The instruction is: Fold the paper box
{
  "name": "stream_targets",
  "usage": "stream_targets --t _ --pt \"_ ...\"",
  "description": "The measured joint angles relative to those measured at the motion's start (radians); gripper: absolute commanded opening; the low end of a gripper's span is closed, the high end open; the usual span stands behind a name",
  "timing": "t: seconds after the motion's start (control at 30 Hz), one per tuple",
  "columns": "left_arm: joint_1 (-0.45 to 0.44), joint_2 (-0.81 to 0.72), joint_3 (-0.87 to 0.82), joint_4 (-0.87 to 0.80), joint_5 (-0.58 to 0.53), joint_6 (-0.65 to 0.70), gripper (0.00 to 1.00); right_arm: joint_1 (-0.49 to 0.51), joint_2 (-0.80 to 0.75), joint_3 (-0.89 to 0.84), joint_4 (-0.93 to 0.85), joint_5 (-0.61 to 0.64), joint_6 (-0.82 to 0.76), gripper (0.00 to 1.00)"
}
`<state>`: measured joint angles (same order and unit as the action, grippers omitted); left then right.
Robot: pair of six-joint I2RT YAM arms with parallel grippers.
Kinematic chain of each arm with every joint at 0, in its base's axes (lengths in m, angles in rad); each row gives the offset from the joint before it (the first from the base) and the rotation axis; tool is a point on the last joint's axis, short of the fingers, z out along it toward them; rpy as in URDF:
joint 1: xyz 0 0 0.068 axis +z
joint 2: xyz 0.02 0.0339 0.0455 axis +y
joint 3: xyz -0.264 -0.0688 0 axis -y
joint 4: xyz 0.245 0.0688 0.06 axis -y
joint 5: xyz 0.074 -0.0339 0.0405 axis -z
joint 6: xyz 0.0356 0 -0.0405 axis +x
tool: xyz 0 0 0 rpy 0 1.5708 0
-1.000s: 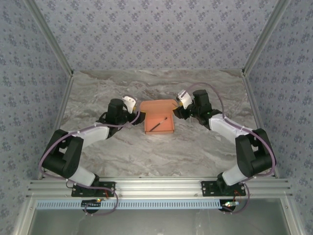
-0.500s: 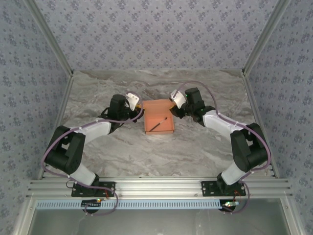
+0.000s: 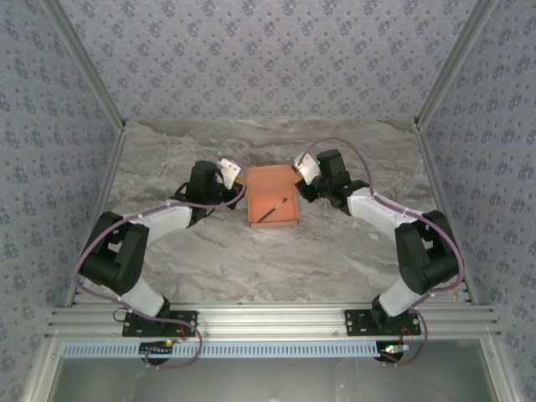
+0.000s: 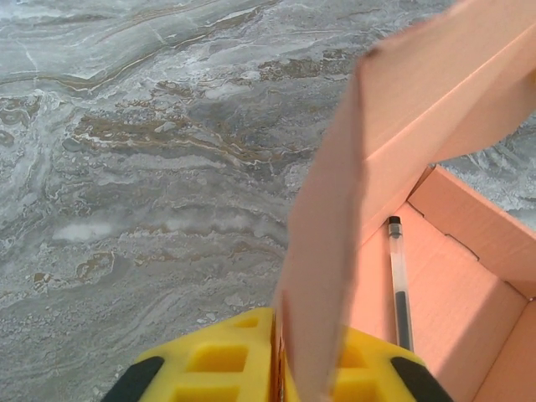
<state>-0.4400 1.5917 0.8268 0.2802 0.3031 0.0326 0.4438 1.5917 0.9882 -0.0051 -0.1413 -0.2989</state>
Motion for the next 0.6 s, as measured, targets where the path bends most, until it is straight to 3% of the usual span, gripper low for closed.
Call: stream_targets --t 0.27,0.6 --pt "-0.009 0.0 0.0 0.006 -0.035 -0.06 0.06 0.066 0.0 0.0 0.008 0.133 0.143 0.1" --pt "-0.102 0.0 0.011 0.004 -0.25 -0.204 0.06 0.193 0.036 0.049 -0.036 0.463 0.435 0.09"
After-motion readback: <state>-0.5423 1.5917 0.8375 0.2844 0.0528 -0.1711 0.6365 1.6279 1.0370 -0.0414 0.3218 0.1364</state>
